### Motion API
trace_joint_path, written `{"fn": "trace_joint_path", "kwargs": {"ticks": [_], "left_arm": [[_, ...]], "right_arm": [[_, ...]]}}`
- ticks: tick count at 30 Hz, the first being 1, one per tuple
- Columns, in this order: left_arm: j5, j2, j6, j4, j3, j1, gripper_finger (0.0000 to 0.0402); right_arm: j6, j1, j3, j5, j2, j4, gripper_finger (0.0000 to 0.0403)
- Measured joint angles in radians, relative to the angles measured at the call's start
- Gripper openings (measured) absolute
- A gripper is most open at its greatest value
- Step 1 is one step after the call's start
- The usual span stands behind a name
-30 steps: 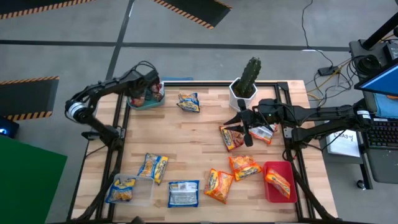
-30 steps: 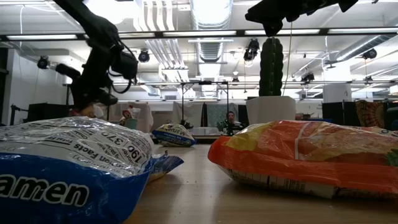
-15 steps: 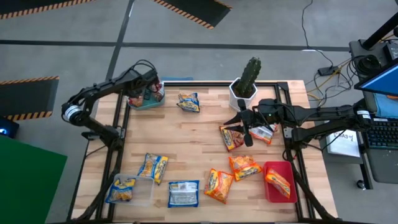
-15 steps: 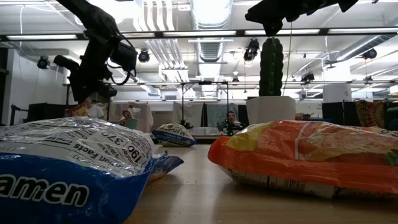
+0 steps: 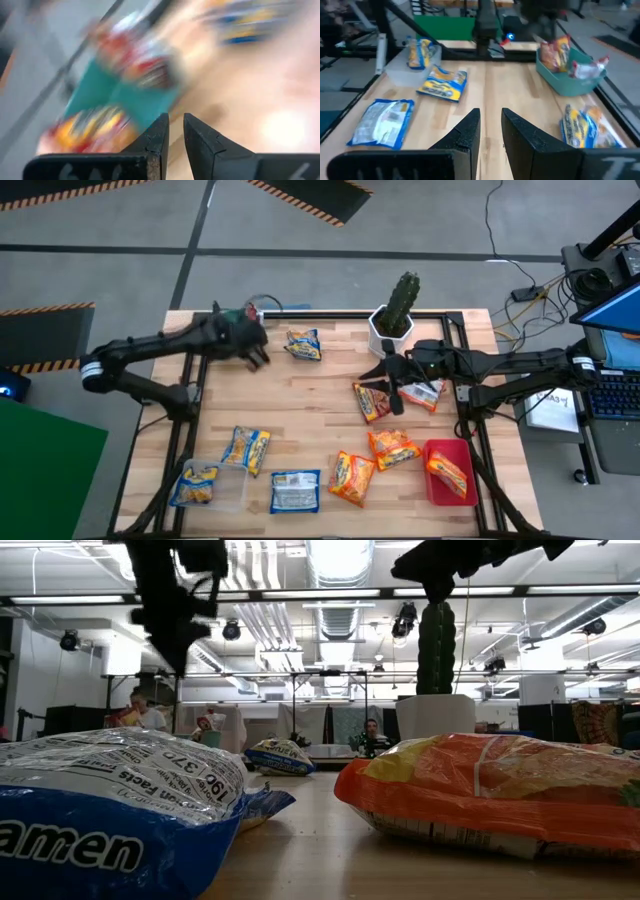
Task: Sort Maruchan noodles
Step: Put the top blue noodle pack into the transparent bin
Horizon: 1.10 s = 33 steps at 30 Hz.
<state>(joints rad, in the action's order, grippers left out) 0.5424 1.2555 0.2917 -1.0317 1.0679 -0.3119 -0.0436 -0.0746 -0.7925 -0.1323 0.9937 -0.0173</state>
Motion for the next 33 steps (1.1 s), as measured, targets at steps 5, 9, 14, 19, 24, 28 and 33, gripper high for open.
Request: {"fn": "trace_joint_path", "kwargs": {"ticks": [5,9,14,19,24,28,33], "left_arm": [[-0.119,-0.066,-0.316,0.237,-0.038,0.199,0.0040],[-0.200,-0.135,-0.398,0.362,-0.077,0.272,0.0040],[-0.228,-0.229,-0.376,0.409,-0.114,0.292,0.0040],[-0.228,-0.300,-0.303,0.434,-0.170,0.292,0.0040],[-0.228,-0.334,-0.274,0.483,-0.222,0.292,0.0039],[-0.228,-0.338,-0.274,0.519,-0.249,0.292,0.0039],[-0.228,-0.337,-0.289,0.542,-0.262,0.292,0.0039]], "right_arm": [[0.059,-0.001,0.000,0.122,0.091,0.055,0.0068],[0.116,-0.003,-0.005,0.144,0.193,0.123,0.0068],[0.146,-0.006,-0.068,0.159,0.318,0.152,0.0068],[0.124,-0.030,-0.178,0.160,0.437,0.130,0.0068],[0.098,-0.072,-0.317,0.161,0.549,0.042,0.0068],[0.077,-0.108,-0.431,0.162,0.638,-0.026,0.0073],[0.013,-0.139,-0.534,0.162,0.739,-0.082,0.0096]]}}
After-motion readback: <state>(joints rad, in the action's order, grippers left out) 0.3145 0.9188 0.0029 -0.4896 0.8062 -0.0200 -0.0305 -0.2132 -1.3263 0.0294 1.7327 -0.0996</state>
